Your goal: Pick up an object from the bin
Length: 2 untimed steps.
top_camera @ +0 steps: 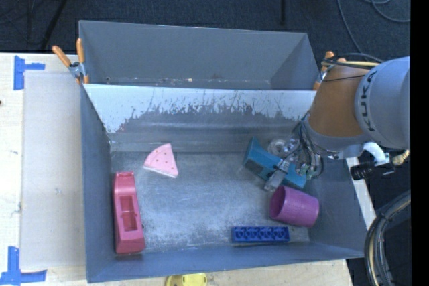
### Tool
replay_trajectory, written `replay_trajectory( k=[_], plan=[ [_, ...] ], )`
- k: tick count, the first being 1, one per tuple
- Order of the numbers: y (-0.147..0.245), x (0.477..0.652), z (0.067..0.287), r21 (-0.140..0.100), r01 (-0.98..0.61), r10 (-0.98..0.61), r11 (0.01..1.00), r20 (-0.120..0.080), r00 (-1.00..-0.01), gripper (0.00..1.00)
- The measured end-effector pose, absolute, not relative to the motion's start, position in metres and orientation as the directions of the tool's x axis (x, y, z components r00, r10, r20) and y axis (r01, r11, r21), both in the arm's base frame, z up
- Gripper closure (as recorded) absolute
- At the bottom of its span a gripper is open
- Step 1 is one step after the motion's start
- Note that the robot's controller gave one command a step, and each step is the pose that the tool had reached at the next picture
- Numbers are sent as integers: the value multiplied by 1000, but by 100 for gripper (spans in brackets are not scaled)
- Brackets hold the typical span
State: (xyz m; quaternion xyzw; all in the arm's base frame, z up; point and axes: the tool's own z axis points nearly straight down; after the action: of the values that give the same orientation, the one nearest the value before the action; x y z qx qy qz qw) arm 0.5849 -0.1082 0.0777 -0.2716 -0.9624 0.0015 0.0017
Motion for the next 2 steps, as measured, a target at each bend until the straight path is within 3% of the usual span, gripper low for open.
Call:
replay_trajectory(
  k=[2],
  plan=[
    [-106, 584, 96, -1, 521, 521, 853, 5, -853, 100]
  ],
)
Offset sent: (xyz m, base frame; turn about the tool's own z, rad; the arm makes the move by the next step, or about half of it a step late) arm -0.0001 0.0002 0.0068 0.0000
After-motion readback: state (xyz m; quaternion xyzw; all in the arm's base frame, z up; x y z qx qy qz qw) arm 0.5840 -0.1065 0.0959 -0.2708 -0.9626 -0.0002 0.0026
